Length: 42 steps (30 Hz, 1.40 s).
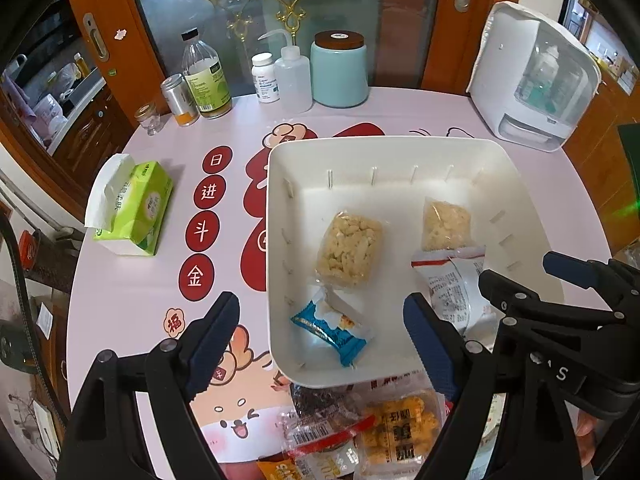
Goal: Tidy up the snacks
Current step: 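Move both grippers from the tray back to the snack pile, then grasp the clear bag of orange cookies with the right gripper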
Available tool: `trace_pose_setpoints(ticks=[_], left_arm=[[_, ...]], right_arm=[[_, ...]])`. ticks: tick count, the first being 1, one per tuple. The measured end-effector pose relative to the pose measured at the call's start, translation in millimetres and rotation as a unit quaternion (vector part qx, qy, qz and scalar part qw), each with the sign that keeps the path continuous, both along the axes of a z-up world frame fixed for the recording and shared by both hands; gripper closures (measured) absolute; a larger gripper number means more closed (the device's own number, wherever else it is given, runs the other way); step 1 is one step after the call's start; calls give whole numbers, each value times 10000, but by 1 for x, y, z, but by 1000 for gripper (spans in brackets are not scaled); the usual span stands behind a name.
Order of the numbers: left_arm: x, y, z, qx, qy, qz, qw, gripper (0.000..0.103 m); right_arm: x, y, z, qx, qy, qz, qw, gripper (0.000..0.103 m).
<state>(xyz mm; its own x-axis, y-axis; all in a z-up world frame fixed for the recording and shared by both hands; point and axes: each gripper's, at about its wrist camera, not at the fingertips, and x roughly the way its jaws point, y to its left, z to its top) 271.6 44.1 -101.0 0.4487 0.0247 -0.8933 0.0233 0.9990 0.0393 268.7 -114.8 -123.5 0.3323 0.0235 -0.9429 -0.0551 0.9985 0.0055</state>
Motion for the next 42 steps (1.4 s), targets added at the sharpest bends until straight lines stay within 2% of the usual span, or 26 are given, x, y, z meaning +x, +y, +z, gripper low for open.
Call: trace_pose_setpoints(ticks=[8,15,25,29,37,42], left_arm=[[-43,15,14,64,-76,16,9999,9],[-89,37,20,117,-183,25,9998,9],[-145,52,10,459,-211,-171,9986,9],[-152,58,-11,466,73,-188,9987,9],[-153,66,-81,479,905,-401,9939,9],[-151,62,-110,638,1138,-620,9895,9]], right_arm=[[-50,3,16,109,-156,215,9996,29],[-97,7,22,246,-249,397,9986,29],[-143,17,7,573,34,534,9969,29],[-146,30,-10,575,205,613,9963,29],[-129,59,-69,345,852,781,9927,29],[-115,83,-92,71,1111,917,9895,29]])
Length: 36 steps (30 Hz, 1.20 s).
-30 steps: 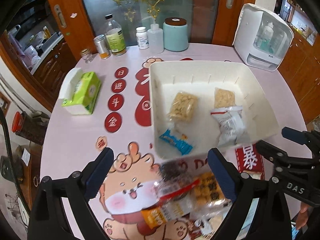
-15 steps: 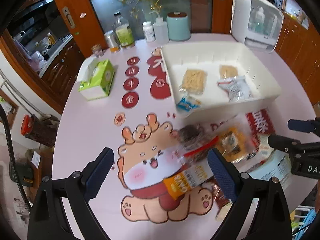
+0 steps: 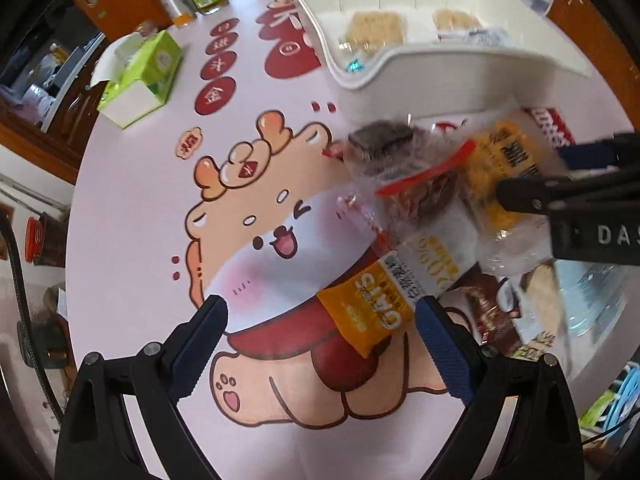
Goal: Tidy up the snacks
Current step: 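Grasp the clear bag of orange cookies with the right gripper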
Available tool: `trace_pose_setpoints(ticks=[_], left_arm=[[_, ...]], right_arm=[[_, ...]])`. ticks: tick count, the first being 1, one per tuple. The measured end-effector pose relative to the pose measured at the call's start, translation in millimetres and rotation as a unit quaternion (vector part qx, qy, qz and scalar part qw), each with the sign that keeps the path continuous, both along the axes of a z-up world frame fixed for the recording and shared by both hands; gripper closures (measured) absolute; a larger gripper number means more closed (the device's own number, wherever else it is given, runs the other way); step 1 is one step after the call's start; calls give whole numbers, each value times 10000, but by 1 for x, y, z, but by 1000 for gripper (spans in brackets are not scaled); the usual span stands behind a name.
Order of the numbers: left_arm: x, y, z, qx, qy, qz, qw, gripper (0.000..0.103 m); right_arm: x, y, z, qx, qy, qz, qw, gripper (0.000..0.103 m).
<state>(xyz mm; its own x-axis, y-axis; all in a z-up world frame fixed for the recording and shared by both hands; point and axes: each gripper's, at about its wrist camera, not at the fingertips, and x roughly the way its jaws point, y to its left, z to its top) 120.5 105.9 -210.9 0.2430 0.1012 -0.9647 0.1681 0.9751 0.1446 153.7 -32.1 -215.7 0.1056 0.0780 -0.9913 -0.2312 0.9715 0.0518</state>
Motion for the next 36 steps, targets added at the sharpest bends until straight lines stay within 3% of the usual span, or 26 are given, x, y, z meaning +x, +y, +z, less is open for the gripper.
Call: trace_pose_setpoints(ticks=[9,12,16,19,22,24,25,28,30,36], left_arm=[[8,2,-19,-66,69,-149,9998,9],[7,0,-23,-136,111,-199,9996,9],[6,-5,-26,-208,135,-297,9993,9],[5,-10,-27,-279,137,-320,9990,9],[3,-13,-26,-468,137,-307,9983,23],[1,-17,-25,-789,217,-306,9962,57],[0,-18,-24,-990,271,-280,9943,64],[-7,-20,-19,-816,135,-286,9962,84],[-10,-17,-16,-1043,210,-158,9942,103],[-20,-5,-4,-1227,154,120,9922,103]], right_arm=[[4,22,-12,-273,-59,232,9993,27],[4,23,-10,-321,-139,324,9989,31],[3,24,-7,-265,-192,362,9988,40],[1,23,2,-295,-320,363,9984,57],[1,23,12,-204,-379,377,9984,65],[-1,22,13,-205,-412,396,9982,66],[-2,22,14,-186,-418,383,9982,67],[-4,12,16,-99,-407,348,9985,70],[-8,6,20,1,-380,339,9987,70],[-21,-16,39,218,-526,365,9977,70]])
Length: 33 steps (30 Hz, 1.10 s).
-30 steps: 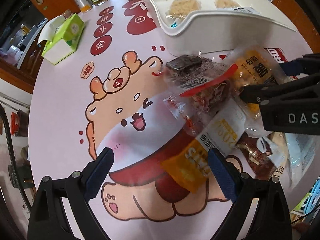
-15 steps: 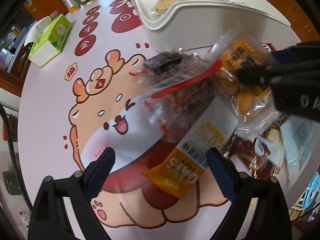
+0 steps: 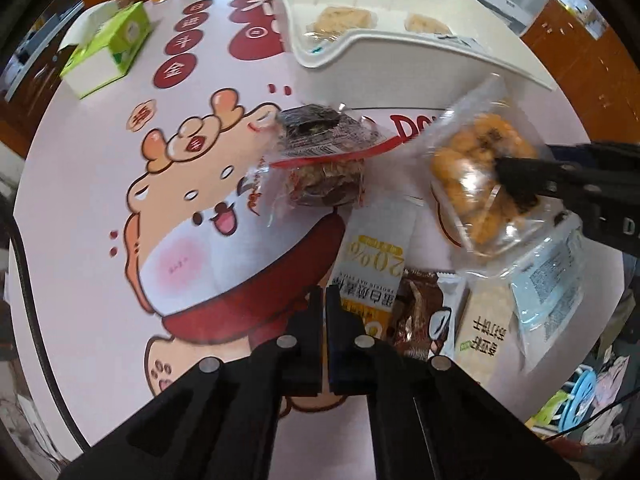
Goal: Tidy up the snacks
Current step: 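Grasp the clear bag of orange cookies with the right gripper, then grasp the orange-and-white OATS bar with the left gripper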
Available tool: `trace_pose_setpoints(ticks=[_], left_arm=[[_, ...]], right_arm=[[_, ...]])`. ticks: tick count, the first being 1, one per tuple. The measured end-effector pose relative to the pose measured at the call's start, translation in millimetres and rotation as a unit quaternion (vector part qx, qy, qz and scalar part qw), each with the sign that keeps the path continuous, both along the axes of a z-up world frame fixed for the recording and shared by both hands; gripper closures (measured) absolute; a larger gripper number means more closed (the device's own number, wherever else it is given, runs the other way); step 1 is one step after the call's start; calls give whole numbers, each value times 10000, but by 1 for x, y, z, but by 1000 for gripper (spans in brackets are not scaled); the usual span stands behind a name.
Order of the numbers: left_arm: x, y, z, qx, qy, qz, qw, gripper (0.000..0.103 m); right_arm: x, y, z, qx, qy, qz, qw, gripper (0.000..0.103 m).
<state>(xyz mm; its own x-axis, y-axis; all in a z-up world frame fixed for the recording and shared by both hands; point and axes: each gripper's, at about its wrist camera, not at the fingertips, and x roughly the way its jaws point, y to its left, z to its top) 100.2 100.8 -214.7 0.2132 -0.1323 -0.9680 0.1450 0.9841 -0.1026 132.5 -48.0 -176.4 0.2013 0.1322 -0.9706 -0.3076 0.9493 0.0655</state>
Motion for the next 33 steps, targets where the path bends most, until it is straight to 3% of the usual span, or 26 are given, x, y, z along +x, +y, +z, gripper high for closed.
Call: trace_pose_setpoints(ticks=[5,8,10,12,14,17,18,23,25,27,30,33], left_arm=[[-6,11,21,-117,-177,150,9997,103],[0,12,18,-134,-16,251,9996,101],[6,6,8,-119,147,280,9994,92],[14,-3,-6,9,280,282,9992,75],[16,-13,-11,61,283,194,9994,67],[20,-28,-19,115,285,45,9995,41],[21,-32,-21,208,247,14,9995,38],[25,-43,-36,540,235,-7,9983,40],[24,-47,-33,557,129,-81,9983,59],[25,-48,-31,540,197,-76,9983,67],[26,-45,-25,427,283,50,9987,69],[21,-42,-1,320,95,86,9994,70]], right_arm=[[-14,-13,24,124,-199,66,9997,70],[-15,-17,32,195,-295,113,9993,70],[-15,-16,35,240,-322,144,9991,70],[-16,-16,35,273,-308,193,9990,70],[-18,-16,33,263,-297,226,9990,70],[-19,-20,30,257,-242,238,9991,70],[-20,-22,29,266,-212,234,9991,70],[-22,-32,24,282,-160,183,9993,70],[-23,-36,25,295,-166,171,9993,70],[-23,-39,27,304,-201,172,9992,70],[-22,-43,34,360,-272,155,9989,70],[-21,-48,48,452,-420,160,9980,70]])
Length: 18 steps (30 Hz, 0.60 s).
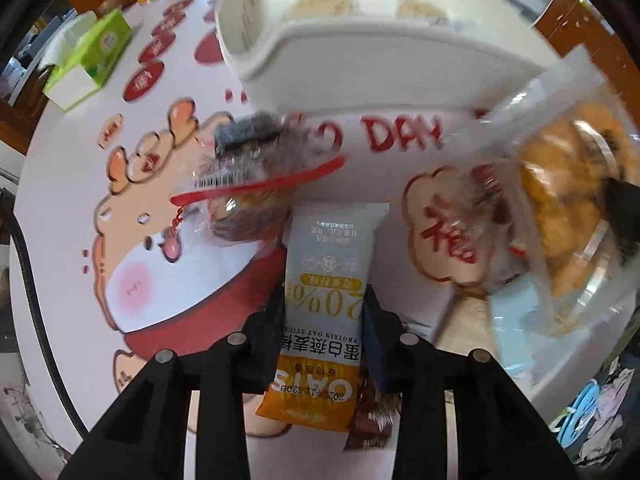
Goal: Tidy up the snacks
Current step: 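Grasp the orange-and-white OATS bar with the left gripper, then carry the OATS bar left and cookie bag right into the tray and release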
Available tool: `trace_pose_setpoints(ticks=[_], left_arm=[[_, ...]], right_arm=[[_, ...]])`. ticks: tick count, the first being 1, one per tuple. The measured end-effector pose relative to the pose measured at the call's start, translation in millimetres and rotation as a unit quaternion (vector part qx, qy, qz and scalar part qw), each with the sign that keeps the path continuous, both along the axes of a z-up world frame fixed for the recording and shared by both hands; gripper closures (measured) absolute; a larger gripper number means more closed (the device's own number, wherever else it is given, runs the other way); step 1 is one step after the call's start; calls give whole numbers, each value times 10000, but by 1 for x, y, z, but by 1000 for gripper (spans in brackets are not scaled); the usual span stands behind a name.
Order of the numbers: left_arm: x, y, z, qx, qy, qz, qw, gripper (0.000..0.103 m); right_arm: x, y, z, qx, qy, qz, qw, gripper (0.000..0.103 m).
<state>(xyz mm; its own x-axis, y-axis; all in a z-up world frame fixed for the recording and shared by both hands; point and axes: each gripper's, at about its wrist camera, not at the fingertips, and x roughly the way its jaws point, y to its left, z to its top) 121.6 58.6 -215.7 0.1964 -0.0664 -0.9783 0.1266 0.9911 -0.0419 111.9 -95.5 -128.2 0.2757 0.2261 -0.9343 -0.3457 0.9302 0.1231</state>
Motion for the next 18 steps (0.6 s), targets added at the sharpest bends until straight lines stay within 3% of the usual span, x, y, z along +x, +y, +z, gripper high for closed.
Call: trace_pose_setpoints(ticks=[5,11,18], left_arm=[[1,0,76,-173,-737,-50,9971,70],[40,-16,163,-288,-1636,8,9861,69],[92,-32,209,-139,-2189,6,9756,69]], right_arm=[[9,-7,27,96,-299,-22,9995,70],[34,-12,71,139,-833,-107,9964,70],[79,-22,113,-48,-1403,-509,9888,69]])
